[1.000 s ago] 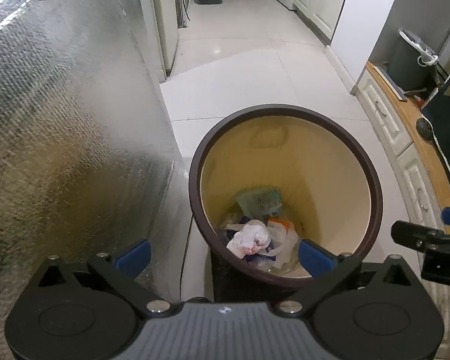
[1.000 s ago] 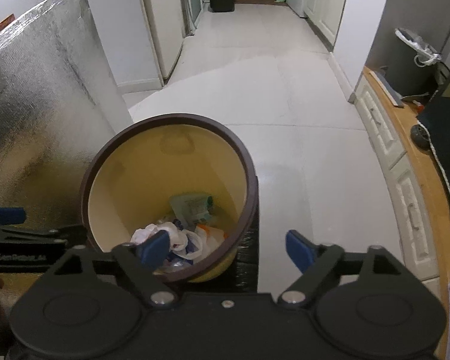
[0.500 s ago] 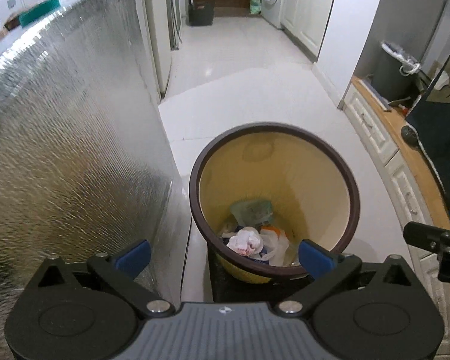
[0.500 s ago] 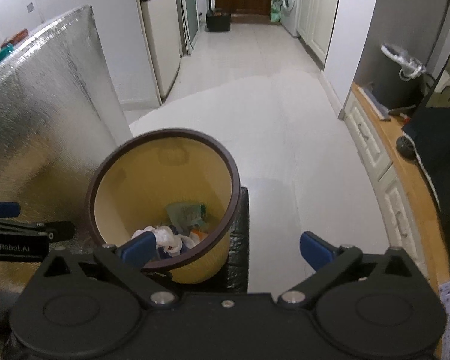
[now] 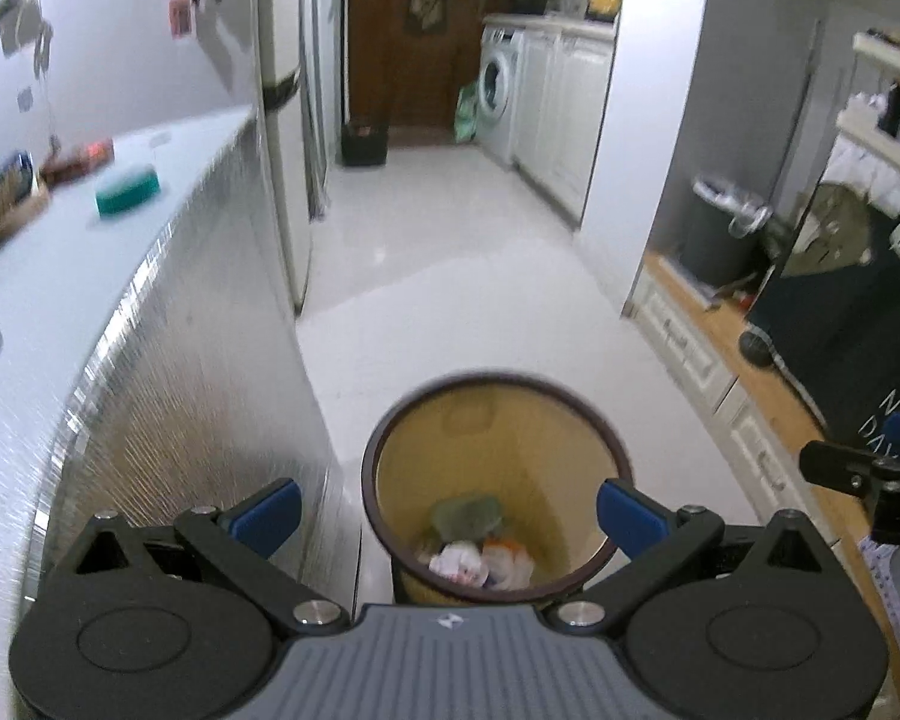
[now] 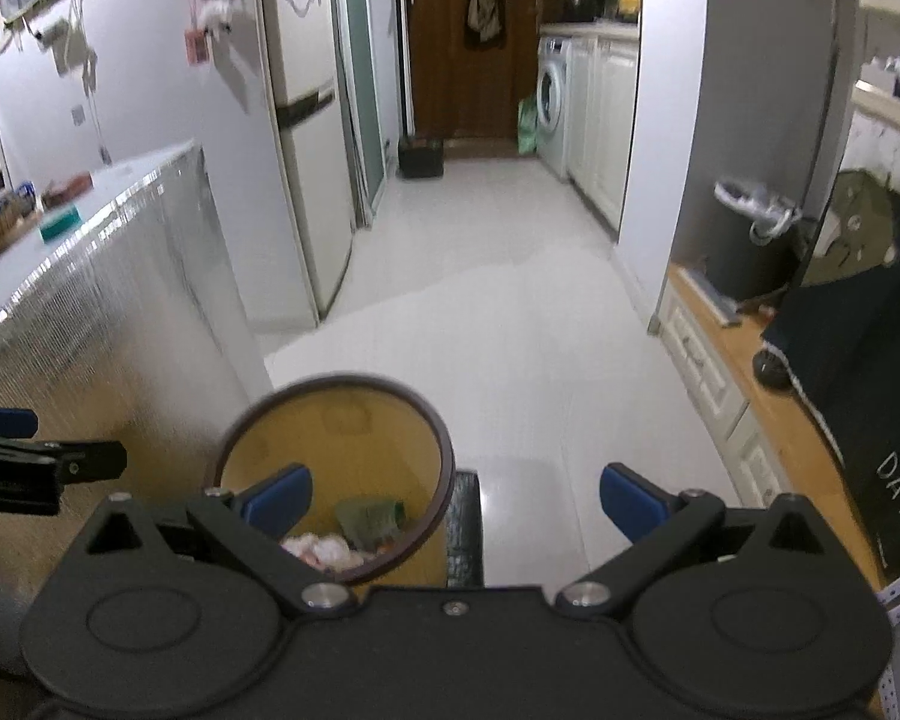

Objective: Collect trash
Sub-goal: 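Lift both open tools out of the bin and return to the table, then grasp the teal bottle cap with the right tool while the left tool grasps the yellow cigarette box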

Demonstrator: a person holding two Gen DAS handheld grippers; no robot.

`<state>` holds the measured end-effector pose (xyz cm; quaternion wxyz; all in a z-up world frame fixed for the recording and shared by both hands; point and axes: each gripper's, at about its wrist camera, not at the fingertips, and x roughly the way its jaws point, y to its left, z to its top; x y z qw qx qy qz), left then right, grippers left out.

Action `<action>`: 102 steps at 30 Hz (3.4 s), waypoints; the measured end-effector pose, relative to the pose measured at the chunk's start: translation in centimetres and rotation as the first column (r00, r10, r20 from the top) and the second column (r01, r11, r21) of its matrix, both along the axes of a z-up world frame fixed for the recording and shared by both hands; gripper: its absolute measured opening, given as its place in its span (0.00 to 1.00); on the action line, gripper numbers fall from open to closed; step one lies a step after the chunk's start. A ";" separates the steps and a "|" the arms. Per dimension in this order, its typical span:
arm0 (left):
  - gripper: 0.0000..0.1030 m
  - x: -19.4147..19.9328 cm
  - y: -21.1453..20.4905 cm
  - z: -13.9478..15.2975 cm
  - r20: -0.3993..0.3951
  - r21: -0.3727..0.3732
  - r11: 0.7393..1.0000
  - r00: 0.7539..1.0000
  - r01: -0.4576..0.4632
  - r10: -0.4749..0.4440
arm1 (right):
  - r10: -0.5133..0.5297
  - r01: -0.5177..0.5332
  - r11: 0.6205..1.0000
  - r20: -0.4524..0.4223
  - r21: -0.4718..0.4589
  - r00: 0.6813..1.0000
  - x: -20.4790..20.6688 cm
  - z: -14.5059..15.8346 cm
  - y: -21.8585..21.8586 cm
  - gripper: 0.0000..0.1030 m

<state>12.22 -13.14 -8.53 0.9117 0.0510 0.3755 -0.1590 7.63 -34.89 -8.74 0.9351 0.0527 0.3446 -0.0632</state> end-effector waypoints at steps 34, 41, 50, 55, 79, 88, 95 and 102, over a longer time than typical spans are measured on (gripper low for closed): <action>1.00 -6.9 18.8 7.7 0.392 -0.104 0.913 0.828 -0.394 0.401 | 0.313 -0.329 0.943 0.443 -0.044 0.840 1.9 6.5 13.6 1.00; 1.00 -5.0 23.0 7.2 0.357 -0.133 0.855 0.781 -0.501 0.513 | 0.404 -0.419 0.906 0.429 -0.064 0.808 6.2 6.5 17.9 1.00; 1.00 -2.2 25.8 6.5 0.307 -0.142 0.817 0.760 -0.558 0.573 | 0.502 -0.517 0.853 0.381 -0.068 0.777 13.2 7.3 22.4 1.00; 1.00 -0.8 25.8 5.9 0.252 -0.127 0.831 0.792 -0.542 0.555 | 0.503 -0.518 0.854 0.330 -0.049 0.798 17.9 7.1 24.4 1.00; 1.00 2.9 28.3 5.5 0.167 -0.164 0.819 0.803 -0.550 0.572 | 0.617 -0.616 0.785 0.167 -0.064 0.769 26.0 4.1 29.7 0.47; 0.57 1.6 27.9 5.9 0.195 -0.203 0.818 0.797 -0.538 0.572 | 0.639 -0.651 0.759 0.199 -0.011 0.743 21.5 4.8 29.0 0.47; 0.49 -0.3 27.1 5.9 0.167 -0.242 0.826 0.817 -0.509 0.552 | 0.651 -0.672 0.740 0.227 0.021 0.724 17.9 5.6 28.2 0.47; 0.75 -2.4 24.8 6.4 0.167 -0.280 0.888 0.892 -0.366 0.420 | 0.651 -0.678 0.734 0.239 0.046 0.721 15.3 5.7 27.3 0.47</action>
